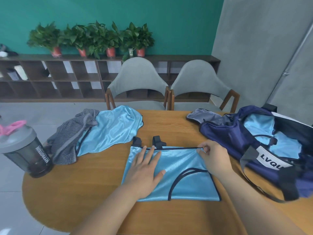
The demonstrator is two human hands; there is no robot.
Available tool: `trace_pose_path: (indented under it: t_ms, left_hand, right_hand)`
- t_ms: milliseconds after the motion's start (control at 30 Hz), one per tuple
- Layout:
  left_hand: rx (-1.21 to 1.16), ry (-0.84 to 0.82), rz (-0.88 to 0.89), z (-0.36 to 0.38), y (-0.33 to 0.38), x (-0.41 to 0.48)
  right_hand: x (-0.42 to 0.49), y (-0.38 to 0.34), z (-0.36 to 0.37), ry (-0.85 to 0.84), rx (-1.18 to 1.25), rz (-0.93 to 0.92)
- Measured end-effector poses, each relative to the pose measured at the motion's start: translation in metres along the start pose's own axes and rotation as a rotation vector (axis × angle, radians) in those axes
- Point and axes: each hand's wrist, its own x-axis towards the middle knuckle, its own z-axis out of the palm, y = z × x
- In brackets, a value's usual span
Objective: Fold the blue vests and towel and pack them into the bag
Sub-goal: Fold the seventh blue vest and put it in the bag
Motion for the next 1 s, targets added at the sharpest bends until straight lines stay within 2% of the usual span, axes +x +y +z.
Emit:
trace_pose_path:
  t_ms: [100, 267, 367, 433, 500, 567, 633, 700, 867, 1000]
  left_hand:
    - [0.050, -0.037, -0.038, 0.001, 0.002, 0.001]
    - [0.009, -0.041, -0.132, -0.004, 0.004, 0.004]
    - [0.046, 0.073, -0.195, -0.003, 0.003, 0.003]
    - [0.044, 0.236, -0.170, -0.004, 0.005, 0.001]
    - [0.006, 0.314, -0.112, -0.006, 0.010, -0.001]
    - [-0.004, 0.187, -0.094, -0.007, 0.013, -0.002]
    - [0.020, 0.002, -0.140, -0.005, 0.015, -0.004]
    - [0.036, -0.075, -0.178, -0.003, 0.013, -0.004]
    - [0.064, -0.124, -0.178, -0.006, 0.011, 0.001]
    - [0.040, -0.013, -0.123, -0.009, 0.007, -0.007]
  right_hand:
    - [0.004, -0.001, 0.004, -0.004, 0.010, 0.006]
    - [0.009, -0.001, 0.013, -0.045, -0.141, -0.006]
    - [0.006, -0.004, 0.015, -0.024, -0.369, -0.005]
    - [-0.001, -0.010, 0.016, 0.109, -0.570, -0.126]
    - [-0.015, -0.020, 0.022, 0.170, -0.563, -0.316]
    - [-0.030, -0.024, 0.032, 0.045, -0.482, -0.472]
    - [-0.042, -0.019, 0.039, -0.156, -0.487, -0.474]
    - [-0.047, -0.011, 0.041, -0.287, -0.528, -0.431]
    - [-0.044, -0.014, 0.034, -0.395, -0.604, -0.404]
    - [-0.046, -0.012, 0.032, -0.406, -0.603, -0.397]
